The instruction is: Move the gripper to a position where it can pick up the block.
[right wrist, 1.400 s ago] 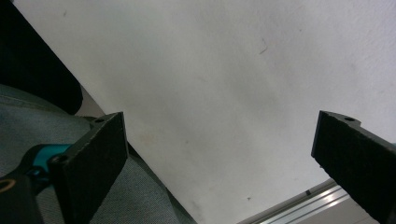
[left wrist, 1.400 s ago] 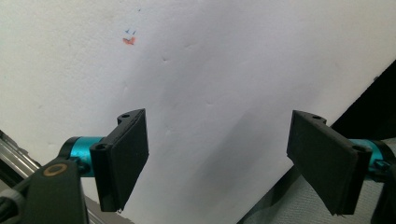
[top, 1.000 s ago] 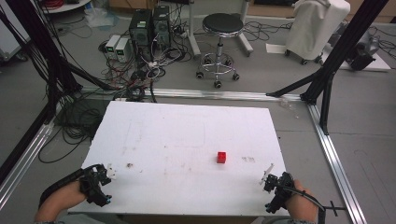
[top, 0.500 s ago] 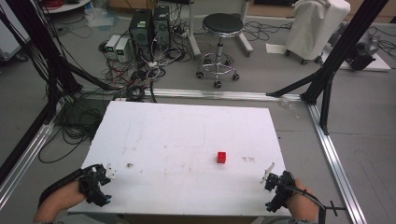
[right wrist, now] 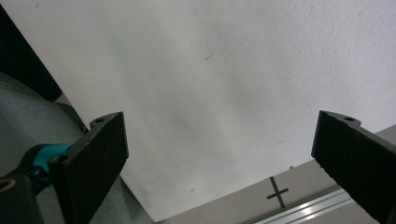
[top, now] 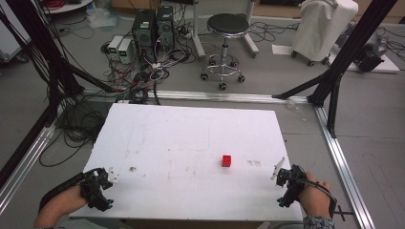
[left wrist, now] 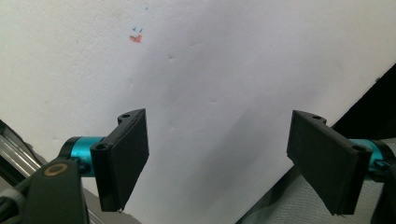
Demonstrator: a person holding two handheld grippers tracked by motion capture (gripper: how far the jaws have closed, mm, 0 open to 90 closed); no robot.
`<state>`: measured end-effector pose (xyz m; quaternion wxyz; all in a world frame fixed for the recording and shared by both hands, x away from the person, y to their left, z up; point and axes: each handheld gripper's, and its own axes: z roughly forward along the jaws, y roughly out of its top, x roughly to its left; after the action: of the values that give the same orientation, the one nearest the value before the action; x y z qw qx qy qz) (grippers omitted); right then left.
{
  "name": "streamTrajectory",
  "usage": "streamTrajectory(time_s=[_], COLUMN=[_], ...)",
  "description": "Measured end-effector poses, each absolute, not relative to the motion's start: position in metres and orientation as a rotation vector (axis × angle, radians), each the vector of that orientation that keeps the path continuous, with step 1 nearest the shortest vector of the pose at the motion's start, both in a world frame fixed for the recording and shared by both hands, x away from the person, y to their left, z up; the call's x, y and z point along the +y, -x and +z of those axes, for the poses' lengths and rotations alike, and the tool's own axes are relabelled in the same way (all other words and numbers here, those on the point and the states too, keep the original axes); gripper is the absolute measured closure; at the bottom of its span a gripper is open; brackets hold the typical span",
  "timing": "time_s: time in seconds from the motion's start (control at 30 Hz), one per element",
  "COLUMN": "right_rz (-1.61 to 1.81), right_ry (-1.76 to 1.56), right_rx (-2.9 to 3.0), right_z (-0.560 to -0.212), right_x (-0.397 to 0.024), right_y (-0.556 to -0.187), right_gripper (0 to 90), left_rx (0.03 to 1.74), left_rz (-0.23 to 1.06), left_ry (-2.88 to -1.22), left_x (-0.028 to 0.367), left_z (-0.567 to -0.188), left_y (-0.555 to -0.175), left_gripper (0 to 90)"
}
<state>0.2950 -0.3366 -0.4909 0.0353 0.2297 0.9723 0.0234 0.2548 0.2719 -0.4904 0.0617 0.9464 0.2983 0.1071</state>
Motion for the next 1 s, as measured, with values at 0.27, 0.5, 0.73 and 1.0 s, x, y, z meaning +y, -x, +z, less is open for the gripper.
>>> streamTrajectory(time_s=[0.27, 0.5, 0.73, 1.0], right_rz=[0.056, 0.024, 0.012, -0.020], right_ry=[-0.624, -0.550, -0.493, -0.392], right_rx=[3.023, 3.034, 3.041, 3.042], right_z=[-0.479, -0.464, -0.453, -0.438], right_x=[-0.323, -0.305, -0.295, -0.278], right_y=[-0.316, -0.334, -0.348, -0.363], right_gripper=[3.0, 3.0, 3.0, 3.0], left_rx=[0.898, 0.899, 0.901, 0.900], left_rz=[0.318, 0.312, 0.310, 0.311], left_ry=[-2.870, -2.871, -2.866, -2.865], left_x=[0.271, 0.272, 0.272, 0.273], left_z=[-0.492, -0.492, -0.492, -0.492], left_y=[-0.255, -0.255, -0.254, -0.255], left_gripper=[21.1, 21.1, 21.2, 21.1])
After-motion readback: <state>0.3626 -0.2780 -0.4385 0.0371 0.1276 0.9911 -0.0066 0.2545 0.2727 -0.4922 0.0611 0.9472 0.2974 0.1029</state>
